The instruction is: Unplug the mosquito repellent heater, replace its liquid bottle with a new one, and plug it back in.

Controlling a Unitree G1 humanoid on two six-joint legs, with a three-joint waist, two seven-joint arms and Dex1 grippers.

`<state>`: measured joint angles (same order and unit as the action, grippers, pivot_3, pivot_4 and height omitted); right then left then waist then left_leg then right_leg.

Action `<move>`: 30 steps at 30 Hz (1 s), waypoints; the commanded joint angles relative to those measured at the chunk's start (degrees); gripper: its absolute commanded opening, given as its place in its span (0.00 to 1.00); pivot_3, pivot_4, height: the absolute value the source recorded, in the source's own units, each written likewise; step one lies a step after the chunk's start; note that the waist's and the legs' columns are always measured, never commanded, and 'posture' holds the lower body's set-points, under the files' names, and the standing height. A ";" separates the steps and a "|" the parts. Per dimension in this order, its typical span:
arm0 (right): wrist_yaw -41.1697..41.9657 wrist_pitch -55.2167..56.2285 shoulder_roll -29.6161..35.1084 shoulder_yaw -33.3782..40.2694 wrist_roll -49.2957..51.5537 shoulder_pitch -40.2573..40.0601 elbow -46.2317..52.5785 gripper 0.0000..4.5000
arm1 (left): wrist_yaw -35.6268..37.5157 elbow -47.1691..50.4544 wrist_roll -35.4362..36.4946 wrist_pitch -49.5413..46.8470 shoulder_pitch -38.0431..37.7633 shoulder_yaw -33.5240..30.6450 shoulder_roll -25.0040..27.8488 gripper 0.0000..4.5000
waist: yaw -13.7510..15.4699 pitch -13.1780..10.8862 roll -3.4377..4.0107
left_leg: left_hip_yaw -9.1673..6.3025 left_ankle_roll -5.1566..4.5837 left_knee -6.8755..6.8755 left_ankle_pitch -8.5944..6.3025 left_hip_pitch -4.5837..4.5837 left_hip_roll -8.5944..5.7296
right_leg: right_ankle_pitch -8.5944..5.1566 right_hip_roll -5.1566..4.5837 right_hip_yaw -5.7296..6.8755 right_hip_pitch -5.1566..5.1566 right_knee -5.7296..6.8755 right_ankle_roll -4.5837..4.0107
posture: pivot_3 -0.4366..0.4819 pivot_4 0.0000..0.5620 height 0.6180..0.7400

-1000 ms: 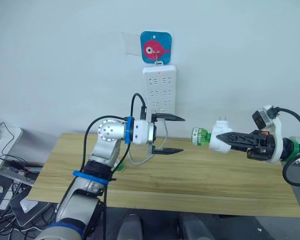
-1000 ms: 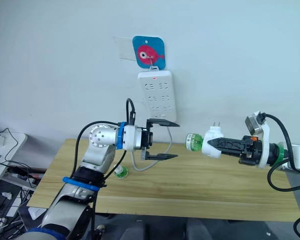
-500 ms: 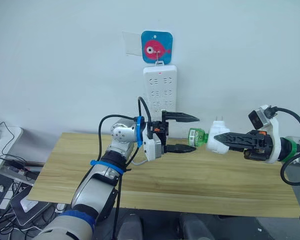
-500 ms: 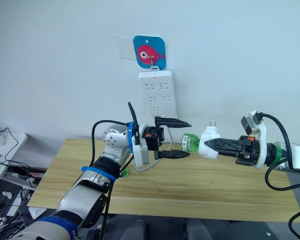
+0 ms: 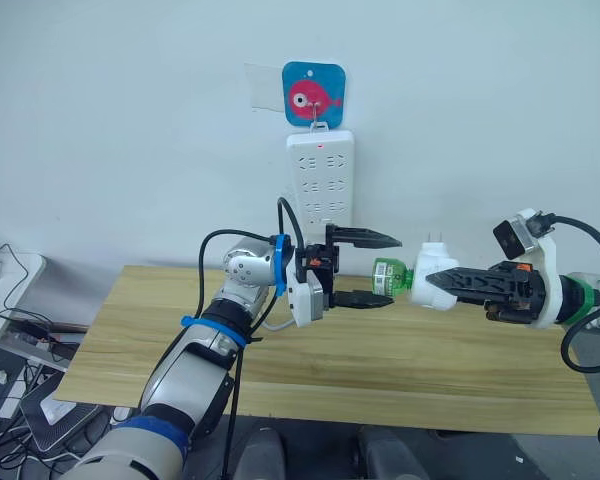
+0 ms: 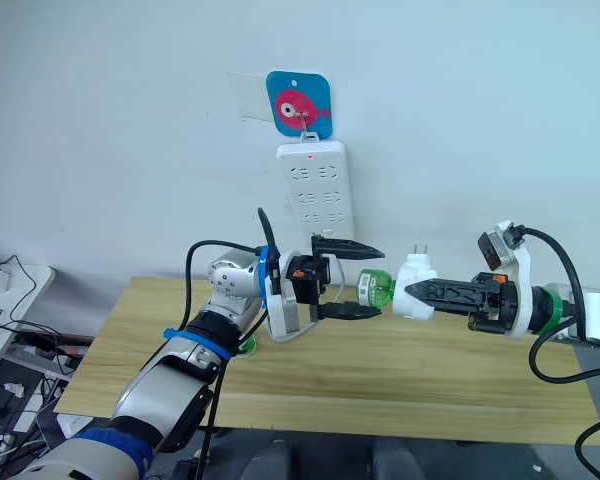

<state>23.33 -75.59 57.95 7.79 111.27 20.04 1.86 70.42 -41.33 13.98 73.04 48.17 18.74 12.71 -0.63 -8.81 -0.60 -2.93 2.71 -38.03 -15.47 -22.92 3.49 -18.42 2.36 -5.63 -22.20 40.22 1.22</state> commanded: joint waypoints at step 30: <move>-0.48 3.17 5.24 0.68 1.23 -5.16 9.91 0.67 | 9.04 16.65 39.12 -139.00 2.80 0.74 13.17 0.50 | -2.68 0.00 0.00 | -0.24 0.01 -0.08 0.01 0.10 0.06 | -0.20 0.15 0.14 -0.07 0.42 0.28 | 0.44 0.19 1.00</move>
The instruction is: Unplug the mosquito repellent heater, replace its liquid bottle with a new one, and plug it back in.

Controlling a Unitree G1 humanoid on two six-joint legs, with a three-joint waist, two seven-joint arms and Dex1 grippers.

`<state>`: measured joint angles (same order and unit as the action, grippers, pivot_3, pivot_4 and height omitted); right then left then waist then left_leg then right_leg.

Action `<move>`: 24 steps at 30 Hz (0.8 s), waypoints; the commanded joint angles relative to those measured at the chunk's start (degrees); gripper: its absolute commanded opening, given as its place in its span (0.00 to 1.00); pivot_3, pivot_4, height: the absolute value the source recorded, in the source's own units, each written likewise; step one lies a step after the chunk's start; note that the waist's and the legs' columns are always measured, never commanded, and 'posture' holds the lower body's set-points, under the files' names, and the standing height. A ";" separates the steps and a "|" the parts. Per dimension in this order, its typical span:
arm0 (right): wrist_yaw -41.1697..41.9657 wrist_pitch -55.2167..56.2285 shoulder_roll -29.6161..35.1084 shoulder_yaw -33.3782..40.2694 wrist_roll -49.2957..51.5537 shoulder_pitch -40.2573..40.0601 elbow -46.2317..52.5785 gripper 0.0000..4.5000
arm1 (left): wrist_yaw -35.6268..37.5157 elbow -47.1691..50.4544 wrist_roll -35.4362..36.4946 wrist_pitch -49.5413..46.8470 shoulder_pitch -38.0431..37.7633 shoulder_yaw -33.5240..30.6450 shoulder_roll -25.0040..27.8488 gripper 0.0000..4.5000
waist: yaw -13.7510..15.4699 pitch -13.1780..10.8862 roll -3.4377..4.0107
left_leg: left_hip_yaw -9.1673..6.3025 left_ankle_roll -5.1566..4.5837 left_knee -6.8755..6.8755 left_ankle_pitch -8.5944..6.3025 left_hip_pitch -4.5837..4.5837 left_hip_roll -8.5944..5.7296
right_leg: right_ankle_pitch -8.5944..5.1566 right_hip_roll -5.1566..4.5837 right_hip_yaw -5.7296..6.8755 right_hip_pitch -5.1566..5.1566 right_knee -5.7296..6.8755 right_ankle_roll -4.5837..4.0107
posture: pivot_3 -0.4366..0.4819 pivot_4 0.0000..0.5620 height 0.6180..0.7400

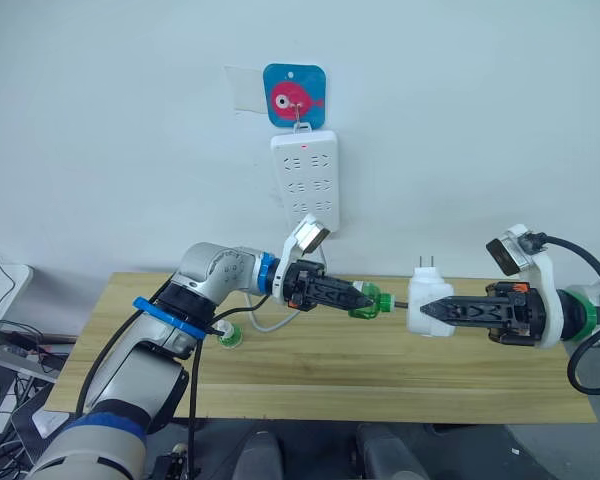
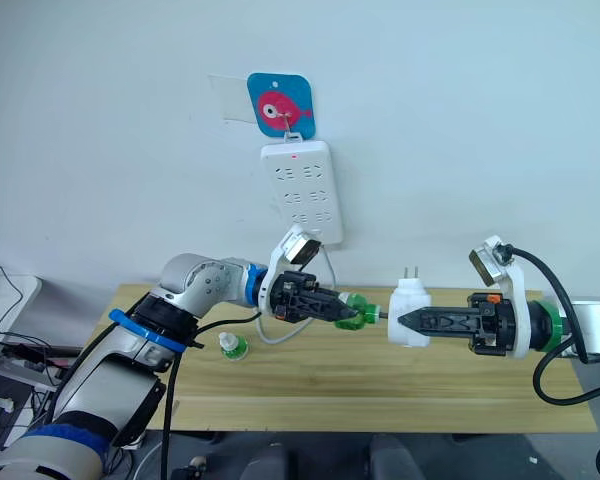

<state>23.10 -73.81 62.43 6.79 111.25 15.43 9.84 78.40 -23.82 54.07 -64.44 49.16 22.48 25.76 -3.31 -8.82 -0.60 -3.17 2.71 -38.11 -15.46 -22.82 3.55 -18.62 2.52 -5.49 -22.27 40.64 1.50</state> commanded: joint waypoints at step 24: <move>17.85 20.08 2.35 -24.96 -75.39 5.11 -25.63 0.67 | -0.18 10.43 -7.50 0.05 -8.91 -12.17 4.52 0.50 | 0.71 -0.01 0.03 | 0.18 0.03 0.06 0.01 0.02 0.01 | 0.15 -0.04 -0.15 -0.07 -0.09 -0.31 | 0.56 0.23 1.00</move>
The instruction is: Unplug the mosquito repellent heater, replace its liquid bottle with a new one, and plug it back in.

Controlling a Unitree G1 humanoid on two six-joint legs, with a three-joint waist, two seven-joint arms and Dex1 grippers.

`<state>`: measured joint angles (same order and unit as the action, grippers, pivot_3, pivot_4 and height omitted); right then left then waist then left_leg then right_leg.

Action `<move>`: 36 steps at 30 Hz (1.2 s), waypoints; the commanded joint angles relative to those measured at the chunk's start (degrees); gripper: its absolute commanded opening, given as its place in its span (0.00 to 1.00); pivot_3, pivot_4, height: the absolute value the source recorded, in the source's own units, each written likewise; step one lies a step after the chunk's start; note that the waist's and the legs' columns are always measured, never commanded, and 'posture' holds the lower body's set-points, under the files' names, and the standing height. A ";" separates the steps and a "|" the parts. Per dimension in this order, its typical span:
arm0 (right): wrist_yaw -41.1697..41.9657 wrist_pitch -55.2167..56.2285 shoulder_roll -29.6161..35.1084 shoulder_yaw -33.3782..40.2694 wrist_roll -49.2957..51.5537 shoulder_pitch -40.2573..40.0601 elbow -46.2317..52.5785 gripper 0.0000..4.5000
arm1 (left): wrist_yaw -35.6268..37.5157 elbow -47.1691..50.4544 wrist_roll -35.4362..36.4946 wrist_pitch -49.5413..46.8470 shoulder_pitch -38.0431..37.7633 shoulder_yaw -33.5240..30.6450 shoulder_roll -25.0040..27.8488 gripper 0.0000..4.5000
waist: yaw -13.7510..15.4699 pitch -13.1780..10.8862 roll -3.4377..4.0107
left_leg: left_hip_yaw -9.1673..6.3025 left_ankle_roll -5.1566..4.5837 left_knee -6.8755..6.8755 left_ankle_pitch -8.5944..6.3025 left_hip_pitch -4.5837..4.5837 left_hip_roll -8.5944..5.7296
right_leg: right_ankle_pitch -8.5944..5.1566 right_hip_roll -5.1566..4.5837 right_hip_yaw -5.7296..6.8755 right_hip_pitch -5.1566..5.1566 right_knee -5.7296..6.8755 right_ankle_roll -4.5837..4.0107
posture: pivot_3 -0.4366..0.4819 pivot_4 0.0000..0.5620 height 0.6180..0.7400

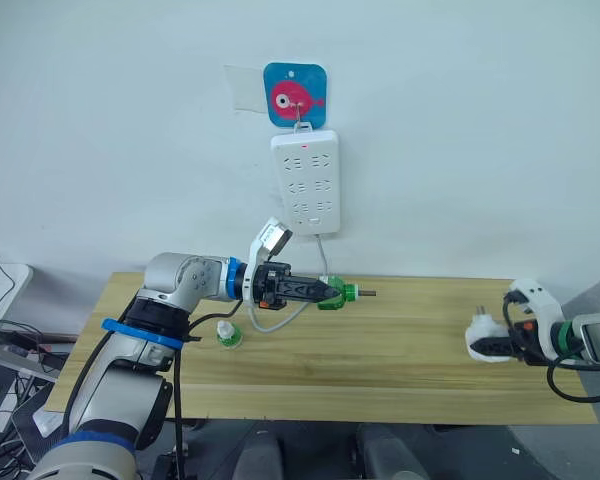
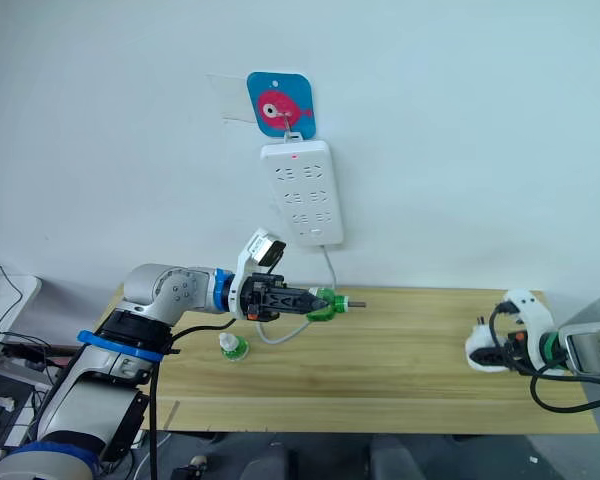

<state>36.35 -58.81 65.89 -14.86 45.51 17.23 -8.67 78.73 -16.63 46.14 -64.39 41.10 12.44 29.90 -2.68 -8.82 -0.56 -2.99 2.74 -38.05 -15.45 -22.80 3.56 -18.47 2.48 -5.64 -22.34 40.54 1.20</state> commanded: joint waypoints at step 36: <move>23.25 -4.45 -4.82 6.97 -33.86 13.44 -23.75 1.00 | -0.41 8.98 -0.12 -0.09 -5.19 -2.38 1.24 0.50 | 2.50 -0.47 0.10 | 0.02 0.00 -0.05 0.00 0.12 -0.10 | 0.01 -0.09 0.00 0.07 0.19 -0.02 | 0.53 0.25 1.00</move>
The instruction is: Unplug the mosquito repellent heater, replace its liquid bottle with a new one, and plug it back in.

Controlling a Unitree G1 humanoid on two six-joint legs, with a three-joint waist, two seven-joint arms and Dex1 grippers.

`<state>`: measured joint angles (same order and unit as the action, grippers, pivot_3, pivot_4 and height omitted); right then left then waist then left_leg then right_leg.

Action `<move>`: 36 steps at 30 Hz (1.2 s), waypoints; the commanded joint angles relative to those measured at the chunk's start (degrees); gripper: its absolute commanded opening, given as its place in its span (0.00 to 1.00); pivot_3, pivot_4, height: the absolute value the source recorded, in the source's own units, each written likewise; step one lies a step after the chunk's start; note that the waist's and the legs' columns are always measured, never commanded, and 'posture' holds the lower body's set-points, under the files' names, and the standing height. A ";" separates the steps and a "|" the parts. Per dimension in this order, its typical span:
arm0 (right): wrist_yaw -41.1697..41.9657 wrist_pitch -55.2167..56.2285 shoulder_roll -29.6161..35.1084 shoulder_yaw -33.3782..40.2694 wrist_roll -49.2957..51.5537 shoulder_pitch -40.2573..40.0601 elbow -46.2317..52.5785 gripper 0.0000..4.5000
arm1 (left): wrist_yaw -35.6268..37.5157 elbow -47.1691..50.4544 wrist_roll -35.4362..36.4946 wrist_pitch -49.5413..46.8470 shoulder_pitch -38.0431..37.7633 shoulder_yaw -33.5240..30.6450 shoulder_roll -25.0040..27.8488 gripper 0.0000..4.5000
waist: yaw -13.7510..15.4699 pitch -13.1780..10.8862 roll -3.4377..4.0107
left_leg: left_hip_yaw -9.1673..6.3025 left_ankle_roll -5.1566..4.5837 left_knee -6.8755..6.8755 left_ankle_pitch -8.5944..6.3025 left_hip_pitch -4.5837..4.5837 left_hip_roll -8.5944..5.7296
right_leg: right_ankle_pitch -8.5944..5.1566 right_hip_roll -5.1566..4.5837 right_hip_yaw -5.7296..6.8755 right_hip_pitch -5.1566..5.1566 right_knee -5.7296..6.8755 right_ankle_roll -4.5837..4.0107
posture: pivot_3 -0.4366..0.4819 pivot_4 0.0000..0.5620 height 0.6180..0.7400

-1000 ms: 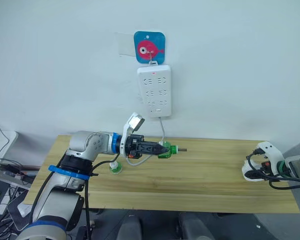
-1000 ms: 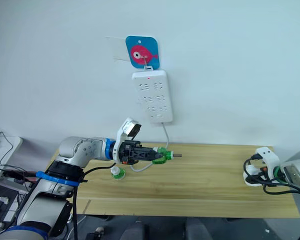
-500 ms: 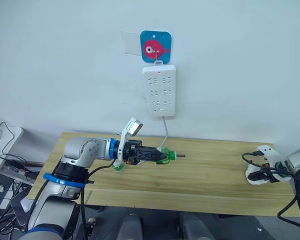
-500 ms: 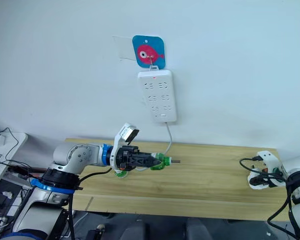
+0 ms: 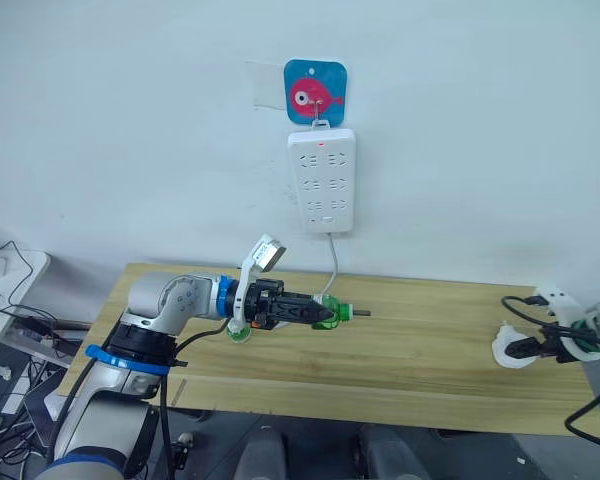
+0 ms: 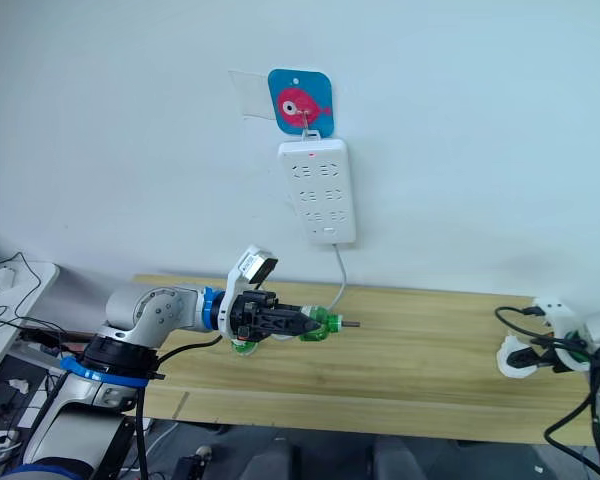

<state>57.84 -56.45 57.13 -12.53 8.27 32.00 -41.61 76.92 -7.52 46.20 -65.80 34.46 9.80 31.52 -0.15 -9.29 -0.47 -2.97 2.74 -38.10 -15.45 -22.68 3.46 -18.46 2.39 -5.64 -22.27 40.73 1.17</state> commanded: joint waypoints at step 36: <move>-72.67 -20.68 -79.93 56.65 69.46 -14.79 85.89 1.00 | -20.42 3.54 -10.15 33.38 2.01 -5.08 -23.41 0.50 | -5.19 -0.05 0.22 | -0.14 0.72 0.24 0.38 -0.12 -0.32 | 0.03 -0.34 0.03 -0.04 0.07 0.12 | 0.42 0.25 1.00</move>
<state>-10.89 -81.54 -9.19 49.14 71.87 25.36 44.73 56.80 -6.51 35.94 -33.29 35.48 4.82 8.49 -5.34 -9.34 -0.25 -3.11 3.46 -37.85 -15.07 -22.80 3.14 -18.43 2.05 -5.60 -22.31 40.80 1.29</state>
